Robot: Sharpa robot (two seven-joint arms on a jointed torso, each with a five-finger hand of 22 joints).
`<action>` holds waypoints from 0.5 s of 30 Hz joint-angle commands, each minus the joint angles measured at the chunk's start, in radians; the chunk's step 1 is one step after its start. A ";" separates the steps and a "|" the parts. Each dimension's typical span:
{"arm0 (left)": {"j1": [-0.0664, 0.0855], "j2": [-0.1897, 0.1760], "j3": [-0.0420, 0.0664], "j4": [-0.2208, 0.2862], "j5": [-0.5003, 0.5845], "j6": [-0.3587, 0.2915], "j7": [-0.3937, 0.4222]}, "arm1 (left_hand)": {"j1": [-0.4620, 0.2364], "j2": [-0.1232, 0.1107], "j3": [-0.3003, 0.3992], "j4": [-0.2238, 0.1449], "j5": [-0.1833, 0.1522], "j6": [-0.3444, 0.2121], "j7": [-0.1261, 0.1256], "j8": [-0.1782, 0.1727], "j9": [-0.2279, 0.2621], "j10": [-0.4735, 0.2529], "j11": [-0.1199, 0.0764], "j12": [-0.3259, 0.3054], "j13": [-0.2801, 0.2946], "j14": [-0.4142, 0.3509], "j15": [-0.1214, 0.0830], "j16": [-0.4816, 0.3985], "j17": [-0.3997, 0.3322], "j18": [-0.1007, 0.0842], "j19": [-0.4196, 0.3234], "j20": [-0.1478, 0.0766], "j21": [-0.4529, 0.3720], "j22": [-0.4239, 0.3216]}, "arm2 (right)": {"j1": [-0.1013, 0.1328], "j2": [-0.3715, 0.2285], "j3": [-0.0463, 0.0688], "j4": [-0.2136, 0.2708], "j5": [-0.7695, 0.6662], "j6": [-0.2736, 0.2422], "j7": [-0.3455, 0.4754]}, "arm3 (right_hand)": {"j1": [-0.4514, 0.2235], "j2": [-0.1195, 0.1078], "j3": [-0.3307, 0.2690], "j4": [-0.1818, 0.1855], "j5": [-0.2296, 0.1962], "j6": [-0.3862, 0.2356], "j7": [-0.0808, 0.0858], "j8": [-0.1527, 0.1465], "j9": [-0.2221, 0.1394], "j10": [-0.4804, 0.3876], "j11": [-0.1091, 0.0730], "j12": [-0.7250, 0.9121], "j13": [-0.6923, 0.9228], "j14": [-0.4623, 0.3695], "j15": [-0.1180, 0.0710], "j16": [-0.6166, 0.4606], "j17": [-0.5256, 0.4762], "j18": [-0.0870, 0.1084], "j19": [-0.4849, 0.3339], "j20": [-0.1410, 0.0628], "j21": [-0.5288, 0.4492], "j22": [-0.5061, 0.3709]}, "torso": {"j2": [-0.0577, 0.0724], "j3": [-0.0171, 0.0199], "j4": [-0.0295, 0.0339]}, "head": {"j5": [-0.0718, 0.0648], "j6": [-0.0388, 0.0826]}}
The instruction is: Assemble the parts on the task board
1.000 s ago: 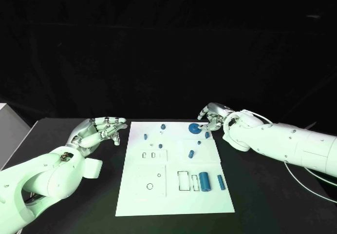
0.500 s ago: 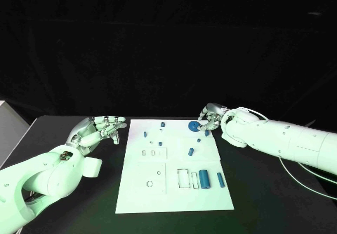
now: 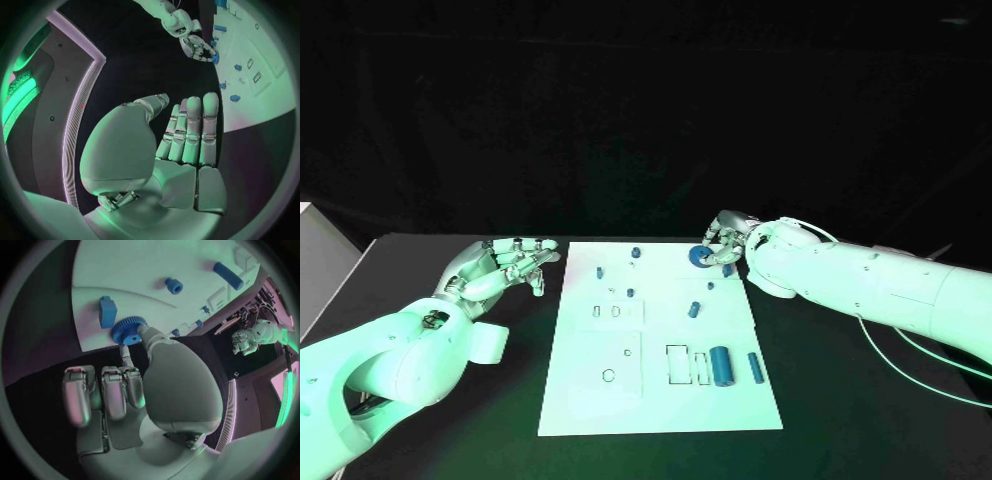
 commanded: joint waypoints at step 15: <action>0.000 0.001 0.001 0.002 -0.010 0.018 -0.002 | 0.001 0.008 0.005 -0.001 -0.005 0.002 -0.005 0.006 0.002 -0.003 -0.003 0.002 0.002 -0.004 0.000 0.005 -0.002 0.011 -0.008 -0.001 0.007 0.001 | 0.000 0.013 0.000 -0.017 0.007 0.033 0.003 | 0.009 0.033 0.007 0.023 0.000 0.039 -0.010 0.030 0.011 0.093 -0.002 0.013 0.250 0.092 0.003 0.008 0.211 -0.013 0.090 0.007 0.022 0.229 | 0.003 0.0012 -0.0002 | 0.003 -0.007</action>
